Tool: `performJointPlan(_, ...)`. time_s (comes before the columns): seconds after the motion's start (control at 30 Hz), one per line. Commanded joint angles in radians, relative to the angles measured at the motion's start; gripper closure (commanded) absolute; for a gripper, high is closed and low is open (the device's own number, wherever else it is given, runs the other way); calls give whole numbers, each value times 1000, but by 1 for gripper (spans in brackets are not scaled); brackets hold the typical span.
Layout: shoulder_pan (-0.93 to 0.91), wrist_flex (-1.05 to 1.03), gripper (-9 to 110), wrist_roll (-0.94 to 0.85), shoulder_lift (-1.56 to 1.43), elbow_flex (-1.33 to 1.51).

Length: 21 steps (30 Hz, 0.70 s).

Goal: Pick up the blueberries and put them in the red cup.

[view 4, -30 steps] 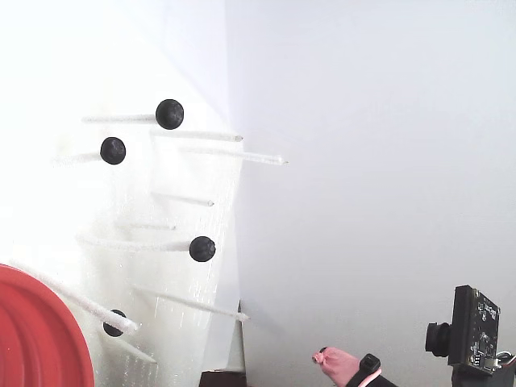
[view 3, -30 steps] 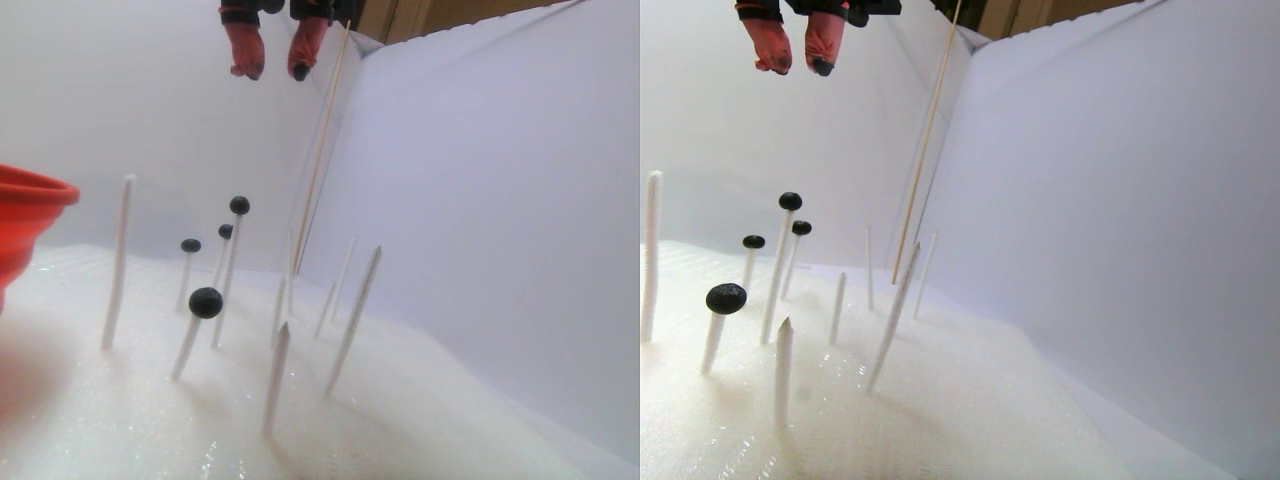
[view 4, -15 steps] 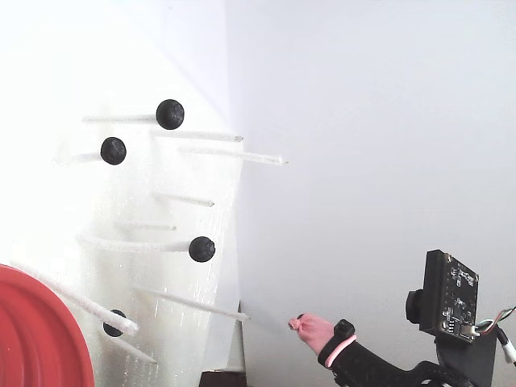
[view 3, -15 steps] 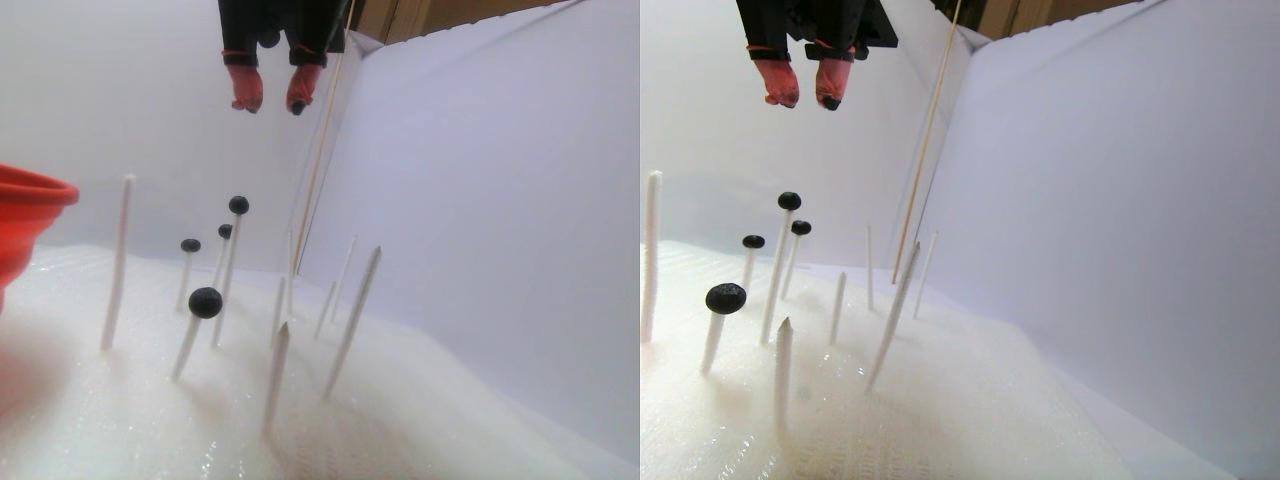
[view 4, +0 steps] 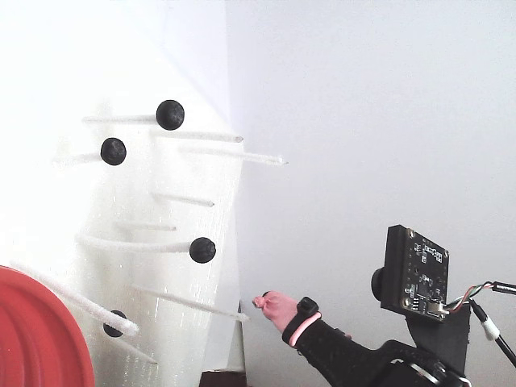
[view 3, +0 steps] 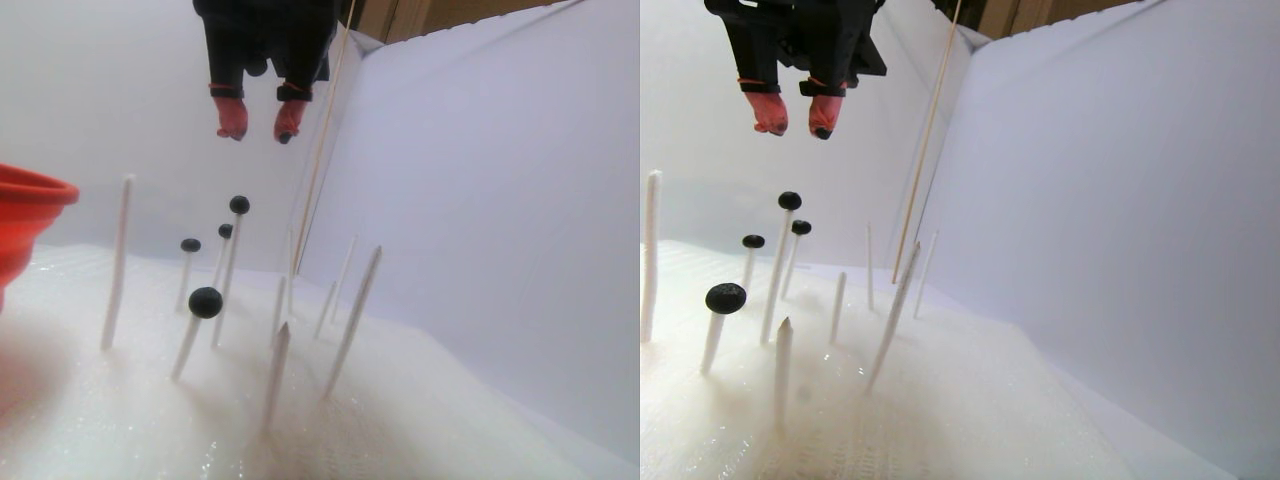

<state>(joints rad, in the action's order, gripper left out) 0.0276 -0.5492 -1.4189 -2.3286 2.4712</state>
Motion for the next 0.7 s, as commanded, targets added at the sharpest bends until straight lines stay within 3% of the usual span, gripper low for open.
performJointPlan(0.0,5,41,83,-6,14,-32)
performJointPlan(0.67,21,193,83,-31,216,-60)
